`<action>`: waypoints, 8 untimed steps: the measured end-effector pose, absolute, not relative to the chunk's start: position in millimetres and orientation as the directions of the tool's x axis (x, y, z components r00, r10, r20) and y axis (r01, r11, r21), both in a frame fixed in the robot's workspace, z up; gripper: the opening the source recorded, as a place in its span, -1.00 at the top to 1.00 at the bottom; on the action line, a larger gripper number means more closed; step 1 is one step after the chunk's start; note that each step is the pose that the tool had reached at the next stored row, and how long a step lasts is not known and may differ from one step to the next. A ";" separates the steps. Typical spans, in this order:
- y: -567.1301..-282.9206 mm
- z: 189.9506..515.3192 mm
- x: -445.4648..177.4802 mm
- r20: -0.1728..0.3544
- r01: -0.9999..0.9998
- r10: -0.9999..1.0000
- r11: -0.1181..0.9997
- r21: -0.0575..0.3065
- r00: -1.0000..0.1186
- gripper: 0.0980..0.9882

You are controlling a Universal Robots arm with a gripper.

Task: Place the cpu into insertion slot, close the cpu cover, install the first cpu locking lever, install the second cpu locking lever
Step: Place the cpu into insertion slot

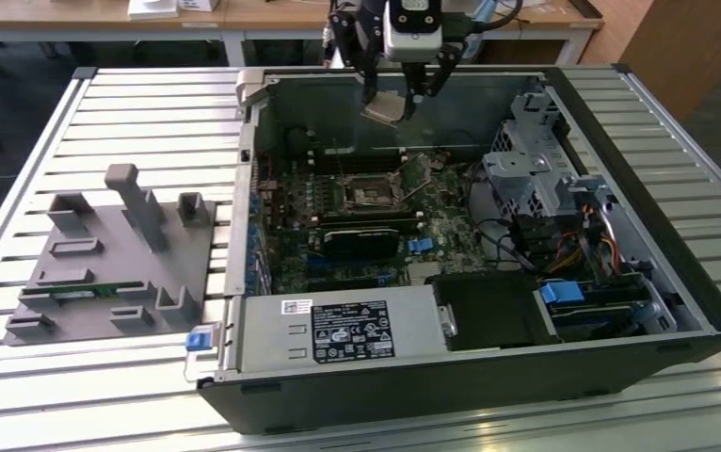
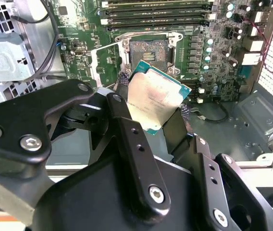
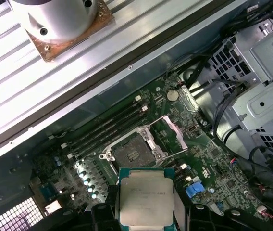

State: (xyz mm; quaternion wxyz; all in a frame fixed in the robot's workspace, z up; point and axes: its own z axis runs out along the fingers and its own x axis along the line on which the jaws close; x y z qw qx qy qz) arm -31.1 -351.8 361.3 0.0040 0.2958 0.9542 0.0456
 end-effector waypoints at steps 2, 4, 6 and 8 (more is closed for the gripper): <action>-351.8 361.3 -31.1 0.019 0.571 0.572 0.816 0.089 -0.820 0.01; -351.8 361.3 -31.1 0.019 0.577 0.578 0.812 0.089 -0.816 0.01; -351.8 361.3 -31.1 0.019 0.584 0.585 0.807 0.089 -0.811 0.01; -351.8 361.3 -31.1 0.019 0.590 0.591 0.802 0.089 -0.806 0.01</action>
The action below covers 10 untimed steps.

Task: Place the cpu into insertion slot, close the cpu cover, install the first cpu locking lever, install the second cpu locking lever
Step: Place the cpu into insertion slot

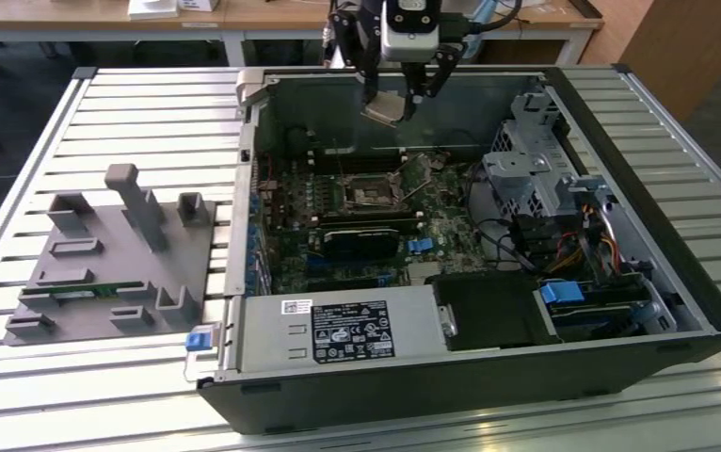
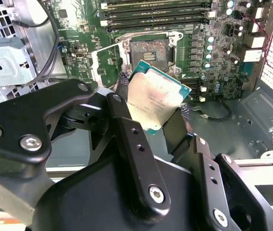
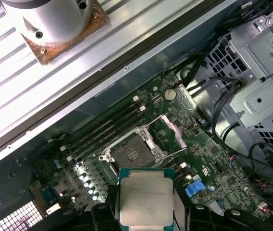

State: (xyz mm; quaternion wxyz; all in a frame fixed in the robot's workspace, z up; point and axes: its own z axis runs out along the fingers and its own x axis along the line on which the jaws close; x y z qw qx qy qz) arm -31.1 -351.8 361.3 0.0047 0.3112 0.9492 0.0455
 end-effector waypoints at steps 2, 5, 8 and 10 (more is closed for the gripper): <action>-351.8 361.3 -31.1 0.019 0.597 0.598 0.797 0.089 -0.802 0.01; -351.8 361.3 -31.1 0.019 0.606 0.607 0.790 0.089 -0.794 0.01; -351.8 361.3 -31.1 0.019 0.616 0.617 0.783 0.089 -0.787 0.01; -351.8 361.2 -31.1 0.019 0.622 0.623 0.778 0.089 -0.782 0.01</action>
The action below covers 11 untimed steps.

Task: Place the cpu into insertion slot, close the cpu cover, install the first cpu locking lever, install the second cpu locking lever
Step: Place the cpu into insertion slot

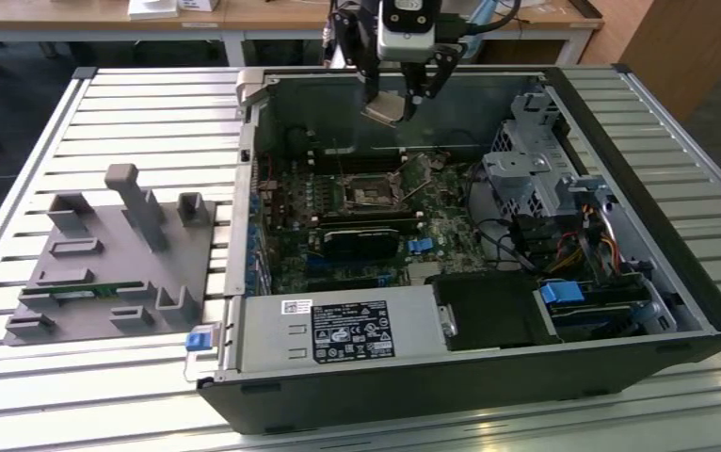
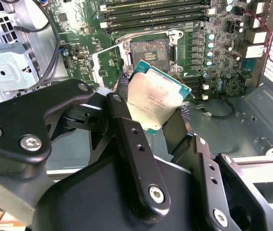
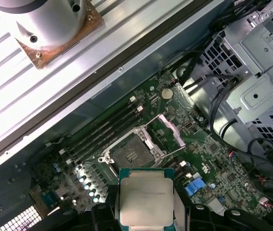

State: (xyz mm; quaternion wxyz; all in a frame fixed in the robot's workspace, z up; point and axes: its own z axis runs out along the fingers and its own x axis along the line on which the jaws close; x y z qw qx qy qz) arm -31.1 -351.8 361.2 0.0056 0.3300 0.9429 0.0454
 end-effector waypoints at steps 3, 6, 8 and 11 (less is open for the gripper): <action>-351.8 361.2 -31.1 0.019 0.631 0.632 0.771 0.089 -0.775 0.01; -351.8 361.2 -31.1 0.019 0.640 0.641 0.763 0.089 -0.767 0.01; -351.8 361.2 -31.1 0.019 0.646 0.648 0.758 0.089 -0.762 0.01; -351.8 361.2 -31.1 0.019 0.656 0.657 0.749 0.089 -0.753 0.01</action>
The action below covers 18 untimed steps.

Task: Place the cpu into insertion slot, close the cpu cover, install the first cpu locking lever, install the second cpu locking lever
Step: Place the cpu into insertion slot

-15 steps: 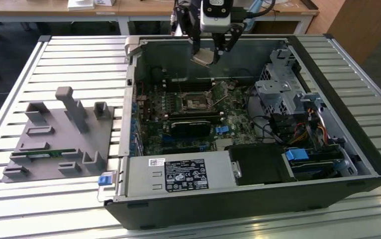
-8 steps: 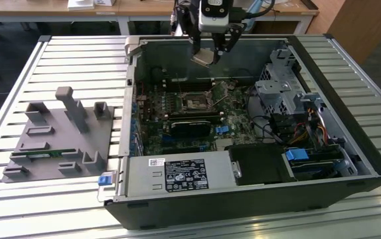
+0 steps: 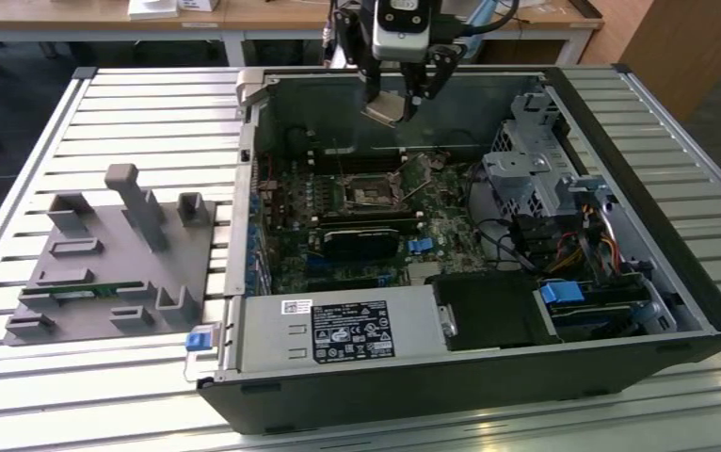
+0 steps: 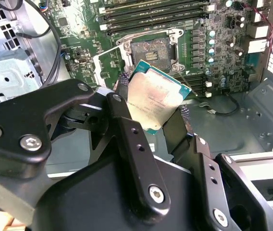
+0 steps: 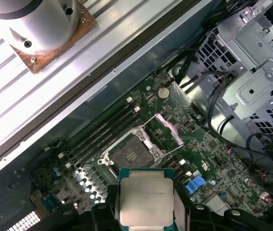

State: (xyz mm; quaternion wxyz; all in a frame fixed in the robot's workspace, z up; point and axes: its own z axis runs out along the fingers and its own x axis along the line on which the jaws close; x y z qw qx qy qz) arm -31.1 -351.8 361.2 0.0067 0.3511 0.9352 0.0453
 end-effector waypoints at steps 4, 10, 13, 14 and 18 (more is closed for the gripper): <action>-351.8 361.2 -31.1 0.019 0.669 0.670 0.738 0.089 -0.742 0.01; -351.8 361.2 -31.1 0.019 0.688 0.689 0.720 0.089 -0.724 0.01; -351.8 361.2 -31.1 0.019 0.697 0.699 0.711 0.089 -0.715 0.01; -351.8 361.2 -31.1 0.019 0.700 0.702 0.708 0.089 -0.712 0.01; -351.8 361.1 -31.1 0.019 0.713 0.715 0.695 0.089 -0.699 0.01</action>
